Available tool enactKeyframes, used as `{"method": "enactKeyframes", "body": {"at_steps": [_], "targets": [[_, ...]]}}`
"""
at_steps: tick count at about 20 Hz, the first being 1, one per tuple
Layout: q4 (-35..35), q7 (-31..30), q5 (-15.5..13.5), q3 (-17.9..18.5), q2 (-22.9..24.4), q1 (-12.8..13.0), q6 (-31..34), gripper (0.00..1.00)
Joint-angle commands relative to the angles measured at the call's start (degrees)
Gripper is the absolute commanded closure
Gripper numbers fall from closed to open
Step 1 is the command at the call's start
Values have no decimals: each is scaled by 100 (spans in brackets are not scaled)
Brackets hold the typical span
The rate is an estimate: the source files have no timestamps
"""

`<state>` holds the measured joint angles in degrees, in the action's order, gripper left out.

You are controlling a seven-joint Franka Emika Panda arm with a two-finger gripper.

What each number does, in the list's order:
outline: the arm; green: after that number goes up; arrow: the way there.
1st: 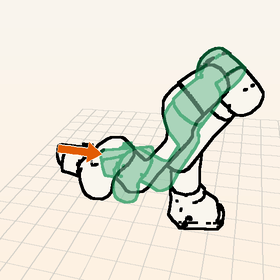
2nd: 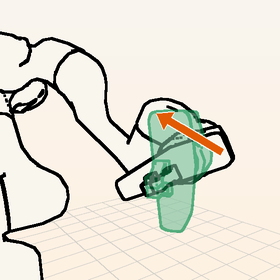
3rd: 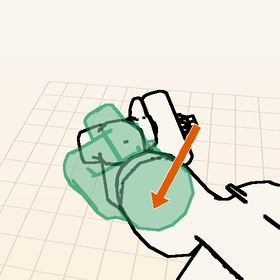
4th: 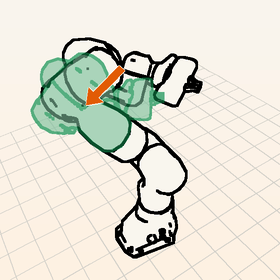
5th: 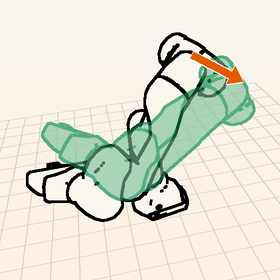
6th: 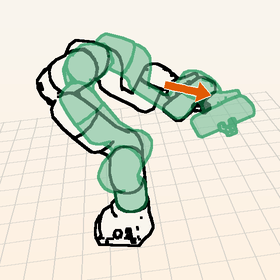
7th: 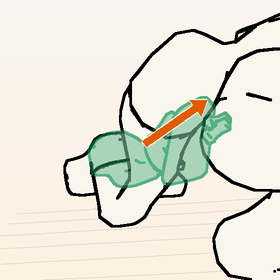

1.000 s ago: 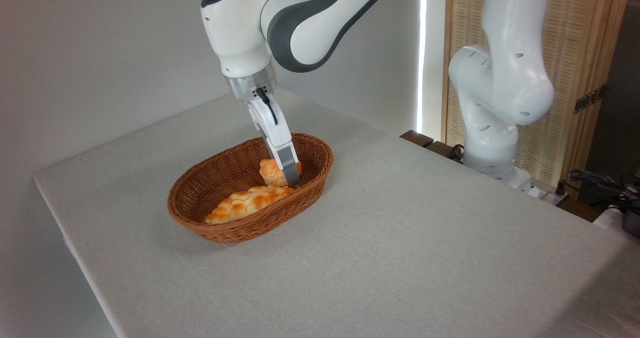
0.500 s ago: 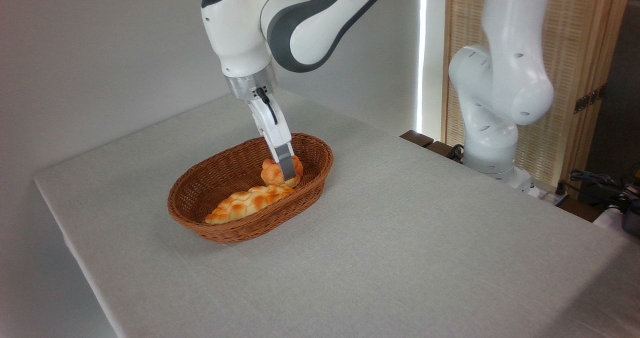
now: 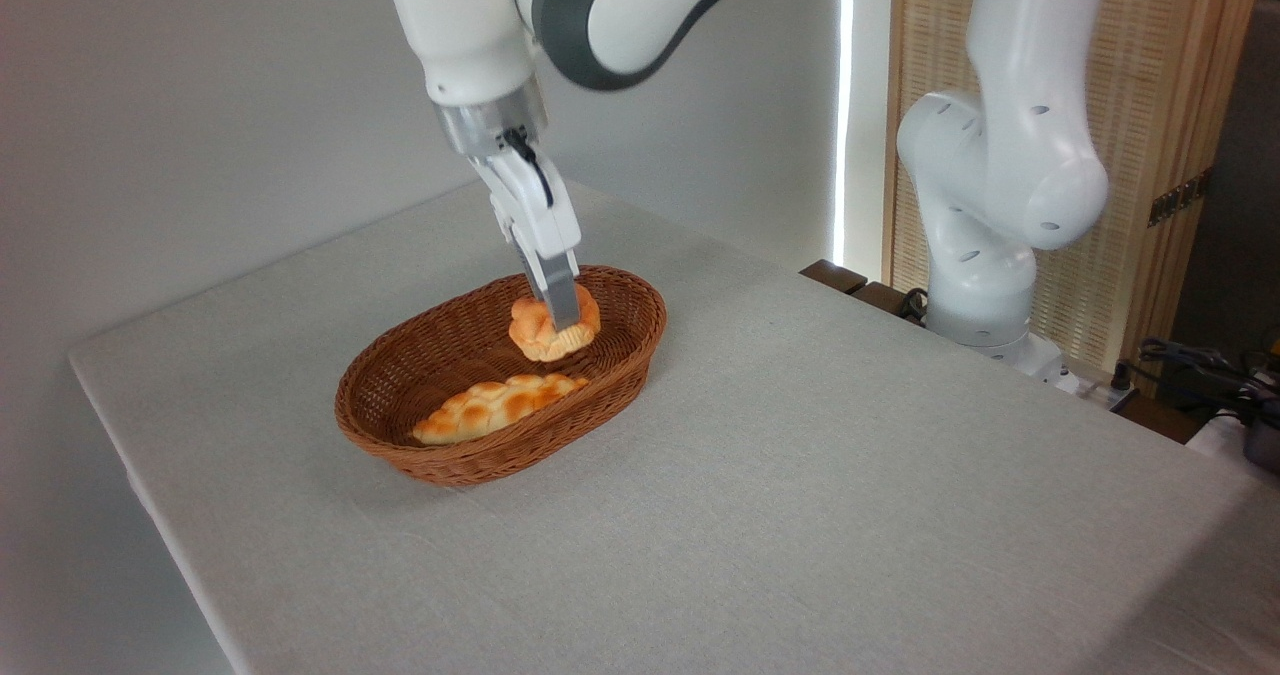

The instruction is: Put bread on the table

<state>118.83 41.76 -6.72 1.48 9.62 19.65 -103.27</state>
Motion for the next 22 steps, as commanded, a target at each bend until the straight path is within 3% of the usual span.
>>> {"method": "enactKeyframes", "body": {"at_steps": [1, 6, 8, 13, 16, 17, 18, 19, 20, 21, 22], "targets": [[-623, 7, 240, 334, -13, 21, 387, 76], [-774, 77, 1294, 598, -91, 21, 378, 74], [-782, 69, 1541, 756, -345, 21, 212, 71], [-800, 69, 1665, 1319, -830, 13, -745, 71], [-800, 69, 1674, 1425, -988, 12, -1237, 67], [-800, 69, 1683, 1468, -1049, 12, -1439, 63], [-791, 69, 1683, 1486, -1085, 12, -1624, 43], [-783, 60, 1683, 1486, -1163, 12, -1687, 12], [-783, 60, 1709, 1486, -1199, 21, -1696, 9], [-765, 60, 1822, 1478, -1234, 21, -1687, 1], [-756, 60, 1954, 1460, -1269, 30, -1687, 0]]}}
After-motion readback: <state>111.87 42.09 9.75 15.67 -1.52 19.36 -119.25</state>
